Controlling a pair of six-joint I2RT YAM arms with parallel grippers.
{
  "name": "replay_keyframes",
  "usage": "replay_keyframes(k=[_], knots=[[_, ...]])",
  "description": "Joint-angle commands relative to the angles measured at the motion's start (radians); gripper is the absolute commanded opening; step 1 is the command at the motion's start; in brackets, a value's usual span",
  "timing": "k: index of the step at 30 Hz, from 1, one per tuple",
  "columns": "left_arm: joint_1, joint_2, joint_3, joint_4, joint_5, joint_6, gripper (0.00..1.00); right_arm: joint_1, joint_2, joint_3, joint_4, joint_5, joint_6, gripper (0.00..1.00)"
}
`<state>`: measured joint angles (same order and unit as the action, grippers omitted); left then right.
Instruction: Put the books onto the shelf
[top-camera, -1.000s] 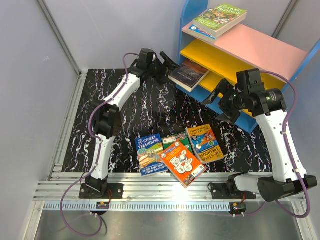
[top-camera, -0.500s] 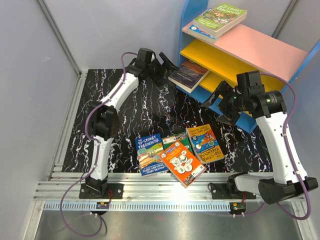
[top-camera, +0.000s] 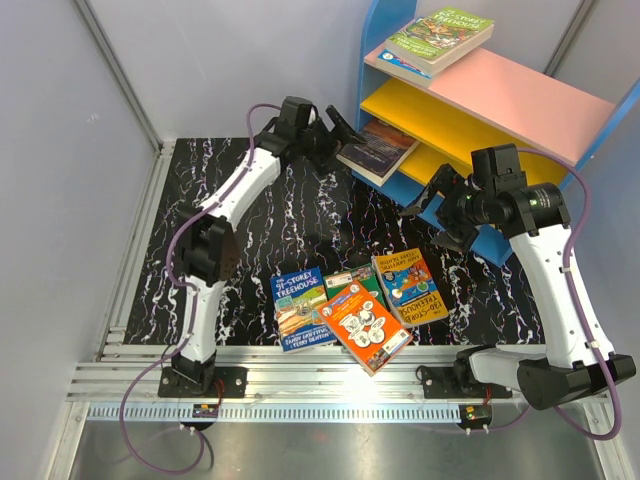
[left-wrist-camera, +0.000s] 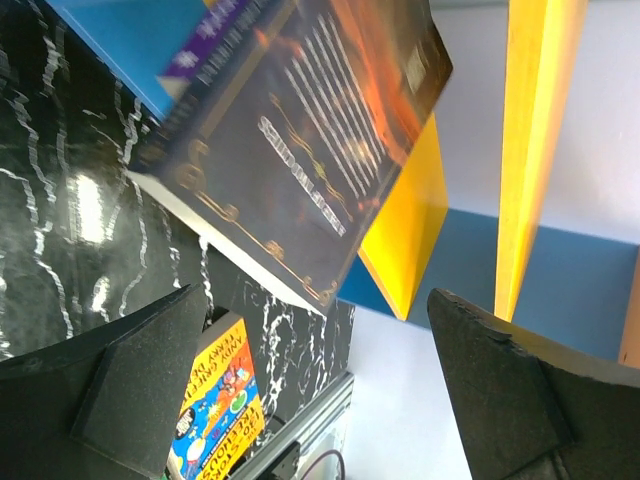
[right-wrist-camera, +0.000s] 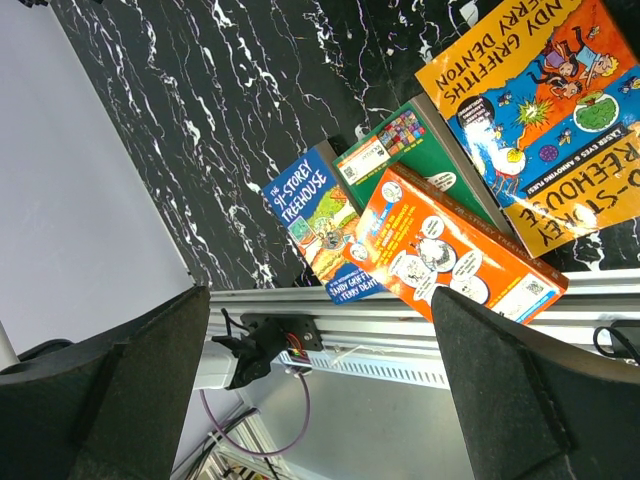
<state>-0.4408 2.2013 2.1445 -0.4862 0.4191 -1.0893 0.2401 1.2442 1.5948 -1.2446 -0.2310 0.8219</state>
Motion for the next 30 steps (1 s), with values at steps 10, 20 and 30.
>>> replay_keyframes(k=[10,20,30], knots=[[-0.039,0.115,0.169,0.031,0.001,-0.05,0.99,-0.009,-0.02,0.016,-0.003,0.001,-0.046,1.0],[-0.039,0.144,0.196,0.119,-0.011,-0.095,0.99,-0.022,0.001,0.034,-0.026,0.016,-0.069,1.0],[-0.044,0.175,0.225,0.213,-0.04,-0.167,0.99,-0.027,0.02,0.034,-0.015,0.007,-0.073,1.0]])
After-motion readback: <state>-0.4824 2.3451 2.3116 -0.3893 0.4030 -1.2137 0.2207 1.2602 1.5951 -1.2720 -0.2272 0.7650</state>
